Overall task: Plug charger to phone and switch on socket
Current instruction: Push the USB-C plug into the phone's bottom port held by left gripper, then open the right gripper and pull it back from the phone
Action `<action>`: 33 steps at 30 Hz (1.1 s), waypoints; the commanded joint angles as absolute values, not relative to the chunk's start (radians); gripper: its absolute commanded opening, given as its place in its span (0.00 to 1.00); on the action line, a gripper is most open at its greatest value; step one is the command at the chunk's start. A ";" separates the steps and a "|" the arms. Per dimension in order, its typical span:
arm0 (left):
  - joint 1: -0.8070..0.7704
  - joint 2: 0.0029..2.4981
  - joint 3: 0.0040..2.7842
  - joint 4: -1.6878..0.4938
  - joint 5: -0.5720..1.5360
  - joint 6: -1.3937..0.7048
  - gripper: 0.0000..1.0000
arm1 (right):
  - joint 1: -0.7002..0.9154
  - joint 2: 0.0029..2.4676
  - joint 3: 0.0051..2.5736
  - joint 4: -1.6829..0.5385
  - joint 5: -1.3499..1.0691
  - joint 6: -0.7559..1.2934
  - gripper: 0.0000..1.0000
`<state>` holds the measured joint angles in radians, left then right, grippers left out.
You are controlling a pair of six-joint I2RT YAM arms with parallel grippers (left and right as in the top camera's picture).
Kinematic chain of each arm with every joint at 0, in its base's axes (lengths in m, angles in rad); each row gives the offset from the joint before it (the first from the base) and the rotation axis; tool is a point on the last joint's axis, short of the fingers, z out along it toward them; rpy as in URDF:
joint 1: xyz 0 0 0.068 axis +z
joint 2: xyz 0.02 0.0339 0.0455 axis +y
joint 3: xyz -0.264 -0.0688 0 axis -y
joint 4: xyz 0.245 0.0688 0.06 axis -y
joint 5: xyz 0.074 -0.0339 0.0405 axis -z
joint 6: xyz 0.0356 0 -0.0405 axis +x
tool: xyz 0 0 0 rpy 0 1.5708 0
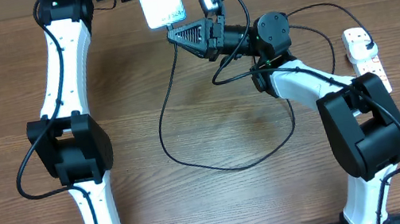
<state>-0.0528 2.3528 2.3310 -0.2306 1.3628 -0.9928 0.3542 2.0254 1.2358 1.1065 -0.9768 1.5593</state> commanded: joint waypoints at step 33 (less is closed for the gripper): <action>0.086 2.334 2.340 -0.444 1.447 -0.756 0.04 | 0.111 1.952 1.248 -0.479 -0.676 0.703 1.00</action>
<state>0.0910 2.3528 2.3306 -0.3962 1.4292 -0.8818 0.1467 2.0281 1.2434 -0.3832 -0.8581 0.9131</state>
